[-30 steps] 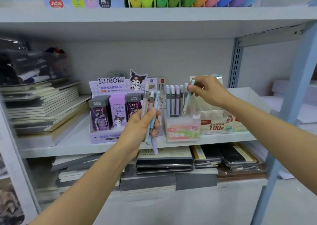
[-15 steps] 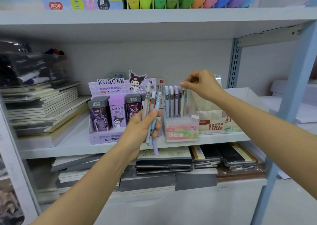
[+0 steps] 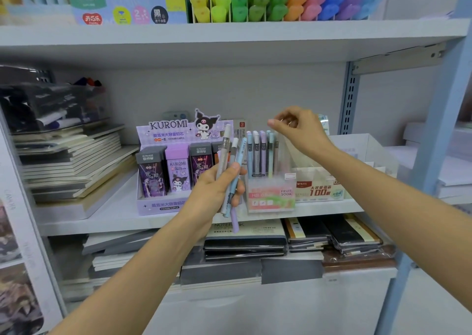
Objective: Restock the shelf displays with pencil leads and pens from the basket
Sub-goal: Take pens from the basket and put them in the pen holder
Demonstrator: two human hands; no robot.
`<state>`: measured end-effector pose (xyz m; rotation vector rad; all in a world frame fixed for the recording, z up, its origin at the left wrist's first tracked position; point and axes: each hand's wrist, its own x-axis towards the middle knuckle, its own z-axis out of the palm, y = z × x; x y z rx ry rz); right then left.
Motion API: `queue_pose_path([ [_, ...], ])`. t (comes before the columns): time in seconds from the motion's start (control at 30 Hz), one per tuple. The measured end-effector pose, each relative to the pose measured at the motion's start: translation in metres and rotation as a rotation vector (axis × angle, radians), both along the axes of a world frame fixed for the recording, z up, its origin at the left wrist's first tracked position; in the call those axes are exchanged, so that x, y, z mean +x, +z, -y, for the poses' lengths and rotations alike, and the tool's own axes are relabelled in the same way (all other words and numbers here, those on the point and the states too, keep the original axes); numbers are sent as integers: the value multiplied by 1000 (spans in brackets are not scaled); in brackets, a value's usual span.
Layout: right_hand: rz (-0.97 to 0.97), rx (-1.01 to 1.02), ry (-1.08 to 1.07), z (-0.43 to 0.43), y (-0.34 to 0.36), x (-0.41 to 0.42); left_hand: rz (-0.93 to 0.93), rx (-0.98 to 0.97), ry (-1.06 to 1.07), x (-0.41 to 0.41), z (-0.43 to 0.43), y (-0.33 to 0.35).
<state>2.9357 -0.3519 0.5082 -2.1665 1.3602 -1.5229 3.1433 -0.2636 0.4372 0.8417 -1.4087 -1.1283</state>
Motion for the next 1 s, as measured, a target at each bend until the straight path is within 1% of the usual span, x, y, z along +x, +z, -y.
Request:
queue_pose_path([
  [0.07, 84, 114, 239, -20, 3, 2, -7, -6, -7, -3, -2, 2],
  [0.1, 83, 193, 341, -29, 2, 4, -7, -13, -9, -6, -3, 3],
  [0.2, 36, 323, 504, -46, -2, 11, 18, -33, -12, -14, -9, 5],
  [0.3, 142, 363, 566, -51, 2, 9, 58, -4, 15, -19, -15, 8],
  [0.43, 427, 341, 549, -49, 11, -6, 49, 48, 49, -15, -20, 8],
  [0.5, 493, 337, 539, -50, 10, -13, 24, 51, 74, -13, -21, 7],
  [0.57, 454, 378, 543, -52, 6, -20, -7, 45, 122, -12, -21, 8],
  [0.6, 387, 401, 548, -54, 4, -25, -29, 45, 155, -11, -21, 10],
  [0.67, 157, 438, 541, -59, 1, -32, -94, 41, 208, -9, -20, 14],
  [0.73, -76, 483, 535, -63, -5, -34, -170, 21, 218, -8, -19, 19],
  [0.8, -198, 523, 548, -66, -14, -32, -232, -6, 205, -9, -20, 23],
  [0.83, -208, 522, 558, -66, -17, -30, -250, -19, 203, -10, -19, 24],
  [0.87, -179, 511, 574, -67, -21, -29, -262, -28, 203, -11, -19, 24],
  [0.93, -45, 507, 638, -67, -24, -28, -277, -29, 207, -14, -19, 22],
  [1.0, 22, 528, 705, -68, -25, -25, -269, -23, 206, -17, -18, 18],
])
